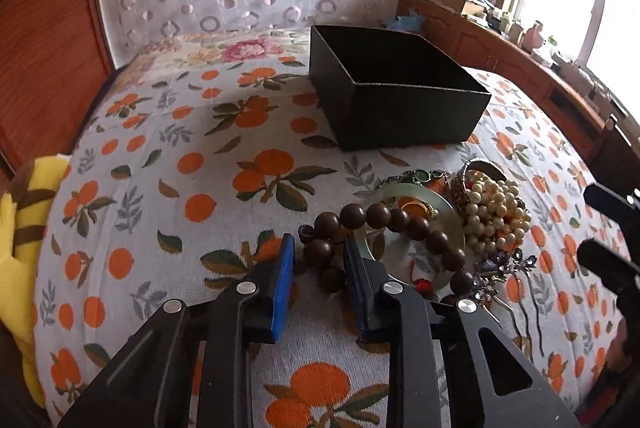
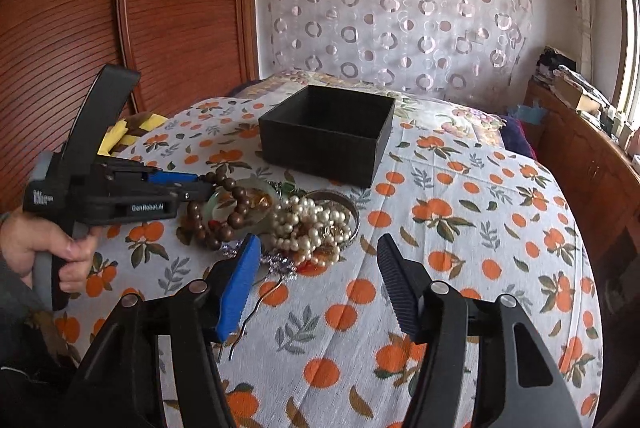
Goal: Organize jewelry
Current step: 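Lower the left tool onto the brown bead bracelet and close it, then lift the bead bracelet with the left tool while the right tool grasps pearl strands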
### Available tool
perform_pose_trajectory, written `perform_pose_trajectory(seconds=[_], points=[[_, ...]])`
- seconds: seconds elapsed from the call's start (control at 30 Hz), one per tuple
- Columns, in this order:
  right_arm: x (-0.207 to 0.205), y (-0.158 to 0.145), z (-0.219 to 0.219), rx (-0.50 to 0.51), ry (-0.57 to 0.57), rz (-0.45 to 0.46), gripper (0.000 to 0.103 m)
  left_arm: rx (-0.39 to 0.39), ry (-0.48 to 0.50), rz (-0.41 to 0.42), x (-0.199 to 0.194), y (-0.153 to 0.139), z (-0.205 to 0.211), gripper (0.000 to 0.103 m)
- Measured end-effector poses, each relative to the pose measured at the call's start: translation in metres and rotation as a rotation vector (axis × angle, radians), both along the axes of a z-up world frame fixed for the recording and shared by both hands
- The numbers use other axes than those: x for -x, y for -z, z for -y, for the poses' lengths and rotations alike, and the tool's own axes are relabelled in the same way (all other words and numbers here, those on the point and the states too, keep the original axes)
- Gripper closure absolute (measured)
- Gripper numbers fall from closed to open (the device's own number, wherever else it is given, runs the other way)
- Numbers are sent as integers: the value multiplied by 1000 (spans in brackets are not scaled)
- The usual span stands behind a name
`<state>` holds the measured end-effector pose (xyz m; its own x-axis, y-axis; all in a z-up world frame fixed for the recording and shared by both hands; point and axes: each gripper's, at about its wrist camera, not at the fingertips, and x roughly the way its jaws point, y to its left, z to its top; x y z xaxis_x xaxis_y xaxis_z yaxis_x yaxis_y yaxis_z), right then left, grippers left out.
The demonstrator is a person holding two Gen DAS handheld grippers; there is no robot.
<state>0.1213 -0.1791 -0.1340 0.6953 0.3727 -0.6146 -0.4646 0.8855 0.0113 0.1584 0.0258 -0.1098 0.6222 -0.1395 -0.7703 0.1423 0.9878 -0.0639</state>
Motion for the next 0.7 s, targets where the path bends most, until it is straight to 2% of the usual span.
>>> perform_pose_trajectory(seconds=[0.07, 0.3, 0.5, 0.7], points=[[-5, 1, 0, -3, -11, -13, 40, 15, 2, 2, 0, -1, -3, 89], [-34, 12, -14, 3, -71, -80, 51, 63, -9, 103, 24, -30, -9, 89], [-58, 20, -25, -1, -84, -137, 51, 89, 13, 167, 44, -53, -4, 89], [-75, 33, -32, 14, -81, -193, 51, 98, 35, 189, 52, -62, 5, 89]])
